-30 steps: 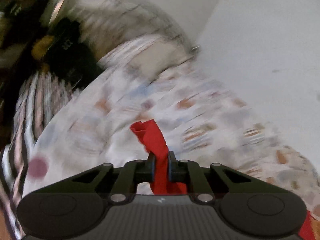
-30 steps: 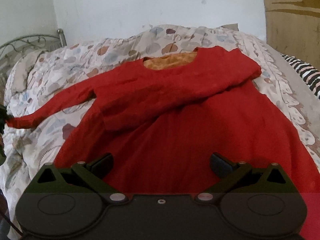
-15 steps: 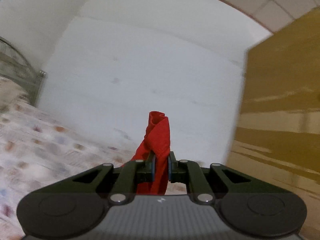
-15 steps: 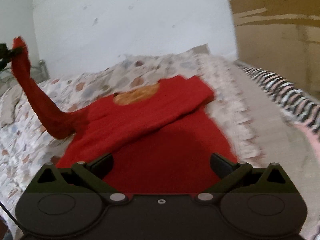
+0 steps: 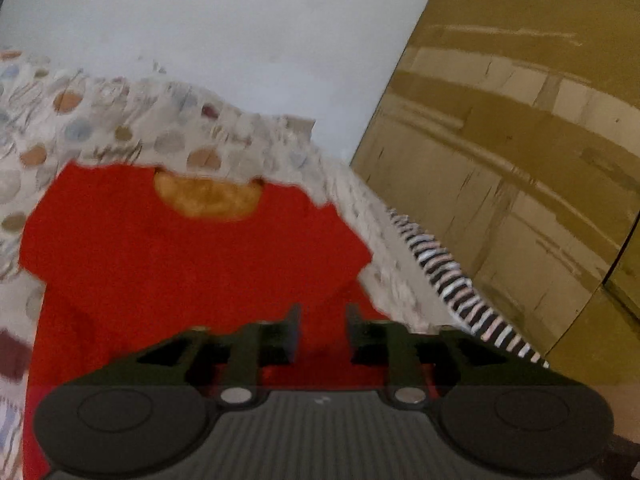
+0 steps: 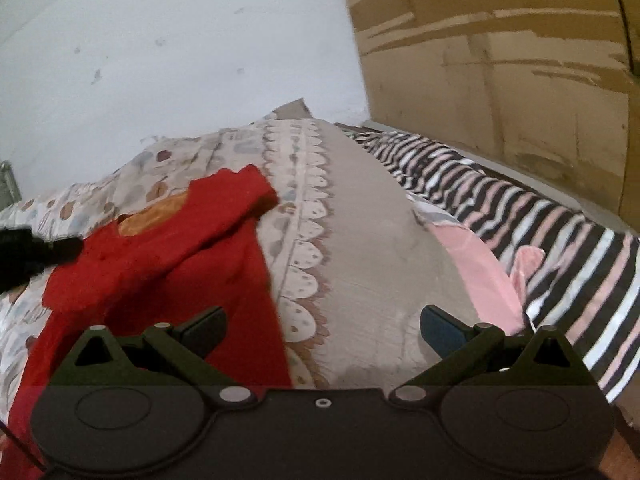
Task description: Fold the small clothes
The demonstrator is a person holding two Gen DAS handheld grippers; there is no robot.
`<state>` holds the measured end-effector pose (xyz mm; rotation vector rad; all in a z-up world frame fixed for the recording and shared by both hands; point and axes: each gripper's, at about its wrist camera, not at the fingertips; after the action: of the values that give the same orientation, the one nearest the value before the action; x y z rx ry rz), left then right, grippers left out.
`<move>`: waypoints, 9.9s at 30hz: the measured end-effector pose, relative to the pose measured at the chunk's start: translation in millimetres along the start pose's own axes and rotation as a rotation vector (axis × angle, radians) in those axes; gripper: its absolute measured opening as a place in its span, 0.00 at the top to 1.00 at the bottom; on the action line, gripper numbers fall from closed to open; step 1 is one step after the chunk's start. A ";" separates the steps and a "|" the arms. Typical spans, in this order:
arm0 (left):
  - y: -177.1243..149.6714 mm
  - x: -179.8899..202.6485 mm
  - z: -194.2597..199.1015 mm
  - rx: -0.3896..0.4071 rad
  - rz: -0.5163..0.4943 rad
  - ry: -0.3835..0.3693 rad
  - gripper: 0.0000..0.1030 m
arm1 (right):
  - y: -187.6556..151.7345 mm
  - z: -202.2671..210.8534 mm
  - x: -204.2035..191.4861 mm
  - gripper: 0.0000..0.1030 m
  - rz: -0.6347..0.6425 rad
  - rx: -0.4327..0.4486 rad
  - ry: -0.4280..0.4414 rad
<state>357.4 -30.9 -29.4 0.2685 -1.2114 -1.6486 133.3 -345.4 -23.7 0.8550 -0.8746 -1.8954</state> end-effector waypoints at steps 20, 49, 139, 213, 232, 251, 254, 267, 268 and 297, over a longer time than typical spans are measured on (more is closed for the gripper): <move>63.2 -182.2 -4.2 0.009 -0.105 0.522 0.00 | 14.8 -77.4 -108.0 0.00 0.170 -0.079 0.194; 88.1 -222.7 -58.3 -0.060 0.109 0.377 0.40 | -12.1 -121.6 -125.8 0.00 0.306 -0.149 0.034; -100.0 -16.7 187.9 -0.192 -0.161 0.640 0.00 | -66.8 81.2 -8.9 0.01 0.663 -0.092 0.184; -169.8 31.5 162.1 0.053 -0.916 0.601 0.94 | 40.8 71.6 -52.1 0.97 0.560 -0.147 0.460; -122.2 85.1 283.3 0.372 -0.661 0.608 0.96 | 12.3 173.4 -0.2 0.98 0.285 0.218 0.589; -30.7 84.6 317.6 0.311 -0.470 0.474 0.96 | 70.2 209.5 7.9 0.98 0.277 0.288 0.631; 8.6 69.1 288.9 0.294 -0.451 0.464 0.96 | 103.8 178.3 -8.2 0.98 0.318 0.265 0.639; 111.0 -56.1 43.2 0.019 -0.372 0.487 0.96 | 187.1 -92.5 -80.9 0.98 0.330 0.006 0.505; 111.7 -67.7 25.9 -0.010 -0.362 0.486 0.96 | 183.1 -118.4 -83.9 0.98 0.320 -0.033 0.490; 122.4 -135.1 -25.5 -0.207 -0.239 0.328 0.94 | 143.1 -246.9 -106.5 0.97 0.390 -0.228 0.541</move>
<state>507.4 69.0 8.1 0.5466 -0.7791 -1.8340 437.0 -364.8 -10.6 0.9159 -0.4404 -1.3006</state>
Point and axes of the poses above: each gripper's, at about its wrist camera, not at the fingertips, and z roughly against the way its jaws point, x to its right, y to its top, and after that the axes turned 4 degrees about y, right-handed
